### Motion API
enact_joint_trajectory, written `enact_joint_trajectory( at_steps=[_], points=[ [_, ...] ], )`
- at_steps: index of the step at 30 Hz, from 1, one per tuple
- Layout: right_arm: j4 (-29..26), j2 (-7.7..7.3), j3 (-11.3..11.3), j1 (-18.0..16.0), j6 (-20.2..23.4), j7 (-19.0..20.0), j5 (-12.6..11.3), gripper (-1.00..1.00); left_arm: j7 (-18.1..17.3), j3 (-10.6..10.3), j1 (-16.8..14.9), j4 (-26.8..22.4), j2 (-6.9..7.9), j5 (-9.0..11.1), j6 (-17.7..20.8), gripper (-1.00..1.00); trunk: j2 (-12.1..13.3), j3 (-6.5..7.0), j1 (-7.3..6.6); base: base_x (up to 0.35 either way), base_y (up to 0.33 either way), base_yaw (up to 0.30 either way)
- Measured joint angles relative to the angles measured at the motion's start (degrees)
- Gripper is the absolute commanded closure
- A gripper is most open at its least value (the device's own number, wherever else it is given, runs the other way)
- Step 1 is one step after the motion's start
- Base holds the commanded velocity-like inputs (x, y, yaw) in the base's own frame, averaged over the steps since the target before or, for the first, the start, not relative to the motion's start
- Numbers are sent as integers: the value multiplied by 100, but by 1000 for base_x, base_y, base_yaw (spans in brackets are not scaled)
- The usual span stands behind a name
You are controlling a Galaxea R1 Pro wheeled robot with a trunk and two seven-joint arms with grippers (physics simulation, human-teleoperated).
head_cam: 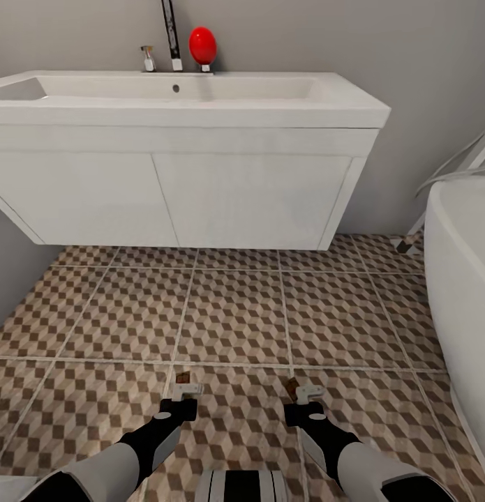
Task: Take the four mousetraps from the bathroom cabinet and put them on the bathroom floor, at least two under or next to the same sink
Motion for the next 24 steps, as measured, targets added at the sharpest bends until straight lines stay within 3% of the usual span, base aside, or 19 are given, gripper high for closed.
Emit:
enact_joint_trajectory(
  at_steps=[10, 24],
  points=[
    [-1, 5, 1, 0, -3, 0, 6, 100, -17, 0, 0, 1, 6, -13, 0, 100, 0, -1, 0, 0, 0, 0],
    [-1, 8, 8, 0, -20, 0, 9, 100, -24, -7, -2, 1, 11, -10, 0, 100, -16, -267, 31, 0, 0, 0]
  ],
)
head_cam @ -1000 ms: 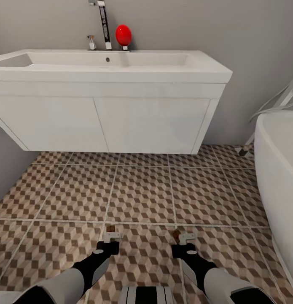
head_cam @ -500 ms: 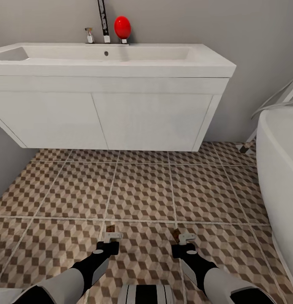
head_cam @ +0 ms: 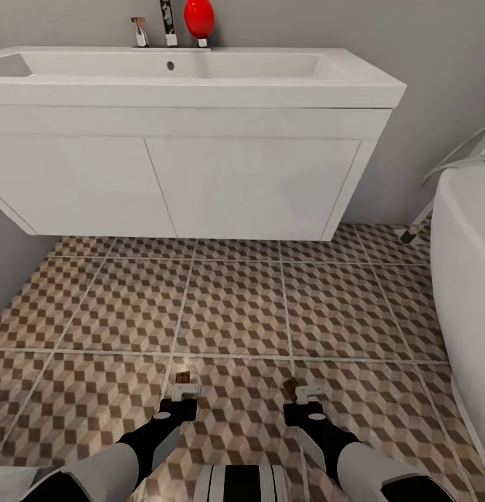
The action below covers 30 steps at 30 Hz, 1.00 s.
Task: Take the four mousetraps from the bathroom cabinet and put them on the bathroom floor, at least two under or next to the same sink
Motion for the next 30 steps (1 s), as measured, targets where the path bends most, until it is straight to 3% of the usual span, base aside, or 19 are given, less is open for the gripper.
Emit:
enact_joint_trajectory(
  at_steps=[30],
  points=[
    [-71, -8, 7, 0, -76, 1, 27, 100, -1, -2, 0, -8, 0, 8, 0, 100, 0, 0, 0, 0, 0, 0]
  ],
)
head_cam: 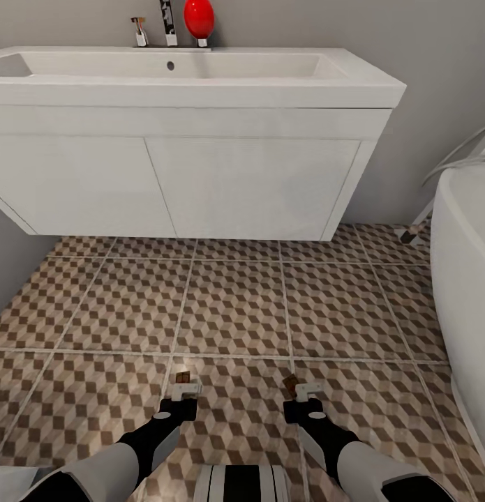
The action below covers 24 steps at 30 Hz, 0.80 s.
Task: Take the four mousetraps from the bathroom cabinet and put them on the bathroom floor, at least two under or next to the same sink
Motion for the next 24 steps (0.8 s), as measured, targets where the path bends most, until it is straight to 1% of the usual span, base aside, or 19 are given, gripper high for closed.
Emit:
enact_joint_trajectory(
  at_steps=[4, 10, 24],
  points=[
    [0, 0, 2, 0, -5, -1, 6, 100, 1, 0, -1, 0, 0, -1, 0, 100, 0, 0, 0, 0, 0, 0],
    [-3, 0, 7, 0, -7, 0, 11, 100, 1, 1, 1, 2, -5, -1, 3, 100, -8, -132, 16, 0, 0, 0],
    [-7, 0, 39, 0, -22, 0, 15, 100, 1, 0, 1, 0, 0, 4, 5, 100, -8, -133, 15, 0, 0, 0]
  ],
)
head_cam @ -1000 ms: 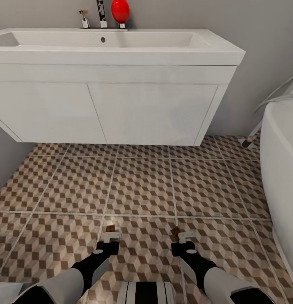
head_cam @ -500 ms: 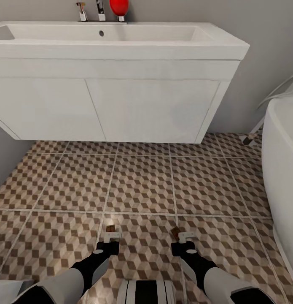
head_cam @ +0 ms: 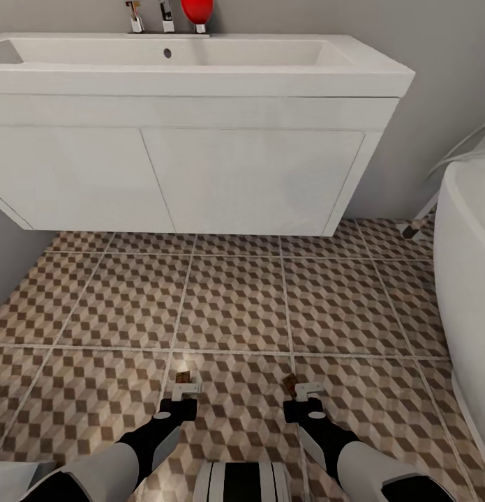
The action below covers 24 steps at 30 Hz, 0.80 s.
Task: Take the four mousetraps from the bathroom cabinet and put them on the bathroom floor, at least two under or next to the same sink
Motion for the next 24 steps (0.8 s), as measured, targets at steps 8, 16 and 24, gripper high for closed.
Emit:
enact_joint_trajectory(
  at_steps=[8, 16, 24],
  points=[
    [2, 2, 2, 0, -71, 0, -1, 100, 95, -33, 1, 30, -5, -65, -2, 100, 0, 0, 0, 0, 0, 0],
    [6, 0, 1, 0, -90, -5, -10, 100, -546, -51, 0, 191, 182, -44, 208, 100, 0, 0, 0, 0, 0, 0],
    [7, 6, 1, 0, -91, -6, -17, 100, -660, -50, 0, 212, 250, -65, 206, 100, 0, 0, 0, 0, 0, 0]
  ],
)
